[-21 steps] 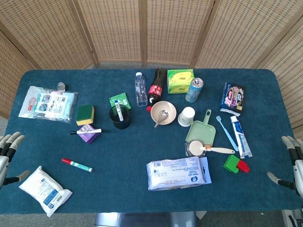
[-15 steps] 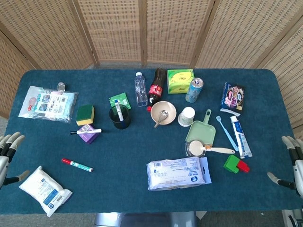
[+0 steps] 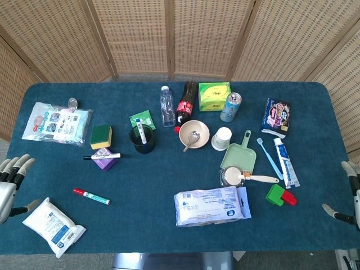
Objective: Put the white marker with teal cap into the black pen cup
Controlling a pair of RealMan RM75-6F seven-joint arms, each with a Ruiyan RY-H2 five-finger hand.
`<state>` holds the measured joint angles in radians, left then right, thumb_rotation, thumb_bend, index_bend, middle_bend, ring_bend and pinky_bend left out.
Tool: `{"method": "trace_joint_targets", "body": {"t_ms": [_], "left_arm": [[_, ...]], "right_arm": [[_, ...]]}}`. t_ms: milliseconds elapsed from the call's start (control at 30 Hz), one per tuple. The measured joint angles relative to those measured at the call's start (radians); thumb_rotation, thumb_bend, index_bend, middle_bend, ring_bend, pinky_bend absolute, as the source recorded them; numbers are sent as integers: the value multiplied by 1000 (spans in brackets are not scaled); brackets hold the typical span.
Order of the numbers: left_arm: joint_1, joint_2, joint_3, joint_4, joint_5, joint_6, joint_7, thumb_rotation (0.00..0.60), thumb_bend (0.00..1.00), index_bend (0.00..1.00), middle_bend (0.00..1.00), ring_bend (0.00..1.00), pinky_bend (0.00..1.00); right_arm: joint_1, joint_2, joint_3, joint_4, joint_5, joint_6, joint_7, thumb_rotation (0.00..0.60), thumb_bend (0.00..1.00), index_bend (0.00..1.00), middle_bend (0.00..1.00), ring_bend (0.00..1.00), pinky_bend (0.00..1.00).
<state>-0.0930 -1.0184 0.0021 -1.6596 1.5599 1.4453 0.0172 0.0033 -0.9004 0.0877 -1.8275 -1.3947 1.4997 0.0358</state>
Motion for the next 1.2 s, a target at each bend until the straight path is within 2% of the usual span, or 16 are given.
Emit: {"method": "trace_joint_targets", "body": {"t_ms": [67,200,267,467,933,1200], "left_arm": [[-10,-15,-2,18,-4,-18,-1,600,61,131,0,0,0],[-31,-39,1,50,-16,-73,-1,600,228,160,0,0,0],[-44,-49,6,64,-24,-111,8,600,280,178,0,0,0],[-86,-91,24,96,-38,-210,79,600,359,208,0,0,0],[-133,-195,45,100,-51,-282,244,600,384,286,0,0,0],[-165,-249,35,90,-71,-312,327,600,383,311,0,0,0]], "right_arm": [[-1,1,0,1,-2,2,4,600,0,0,0,0,0],[-3,3,0,4,-4,4,13,600,0,0,0,0,0],[-3,4,0,4,-5,3,16,600,0,0,0,0,0],[-6,7,-2,3,-11,7,26,600,0,0,0,0,0],[-10,18,-4,9,-18,5,61,600,0,0,0,0,0],[-12,22,-5,10,-21,3,77,600,0,0,0,0,0]]}}
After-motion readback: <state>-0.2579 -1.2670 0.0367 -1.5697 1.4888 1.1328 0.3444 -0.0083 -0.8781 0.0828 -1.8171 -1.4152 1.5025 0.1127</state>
